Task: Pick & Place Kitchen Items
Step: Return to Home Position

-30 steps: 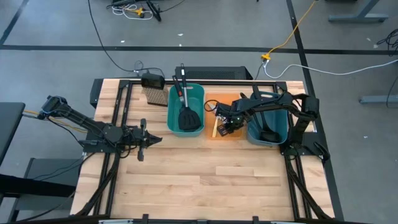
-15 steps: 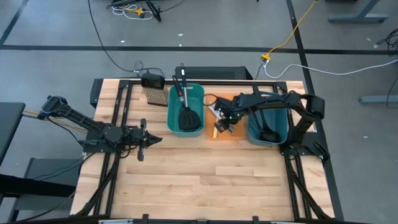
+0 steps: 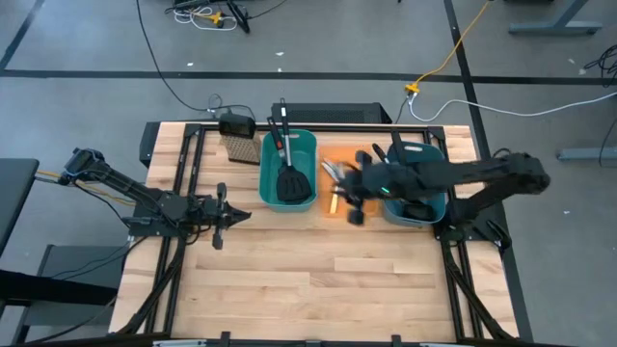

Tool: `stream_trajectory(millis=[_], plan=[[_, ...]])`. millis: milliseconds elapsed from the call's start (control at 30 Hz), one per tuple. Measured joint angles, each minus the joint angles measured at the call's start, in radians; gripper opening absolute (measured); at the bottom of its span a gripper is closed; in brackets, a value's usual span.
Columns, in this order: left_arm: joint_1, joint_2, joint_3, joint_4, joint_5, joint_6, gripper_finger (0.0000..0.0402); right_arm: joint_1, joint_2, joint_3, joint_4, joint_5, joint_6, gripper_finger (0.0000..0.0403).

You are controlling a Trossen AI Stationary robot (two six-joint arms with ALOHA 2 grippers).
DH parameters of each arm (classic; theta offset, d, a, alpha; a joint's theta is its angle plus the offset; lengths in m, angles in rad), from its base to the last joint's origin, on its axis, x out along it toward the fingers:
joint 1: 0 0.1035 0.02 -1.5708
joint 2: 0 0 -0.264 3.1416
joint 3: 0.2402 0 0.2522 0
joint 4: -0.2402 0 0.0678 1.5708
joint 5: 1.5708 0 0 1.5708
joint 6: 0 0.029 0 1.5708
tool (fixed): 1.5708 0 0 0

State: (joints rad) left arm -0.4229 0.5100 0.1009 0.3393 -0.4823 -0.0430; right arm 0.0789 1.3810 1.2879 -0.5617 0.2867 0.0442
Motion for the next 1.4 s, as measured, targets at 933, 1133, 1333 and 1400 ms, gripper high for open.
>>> stream_trajectory(millis=[933,1133,1333,1400], plan=[[0.049,-0.391,0.151,-0.414,-0.214,0.235,0.0002,0.048,-1.098,-0.781,0.516,-0.243,-0.210,0.0005],[0.075,-0.507,0.120,-0.420,-0.096,0.211,0.0001,0.014,-1.287,-0.883,0.526,-0.270,-0.171,0.0004],[0.086,-0.478,0.045,-0.351,-0.078,0.185,0.0001,-0.011,-1.365,-1.018,0.648,-0.255,-0.108,0.0004],[0.094,-0.479,-0.002,-0.268,-0.074,0.196,0.0001,-0.024,-1.368,-1.052,0.673,-0.260,-0.112,0.0004]])
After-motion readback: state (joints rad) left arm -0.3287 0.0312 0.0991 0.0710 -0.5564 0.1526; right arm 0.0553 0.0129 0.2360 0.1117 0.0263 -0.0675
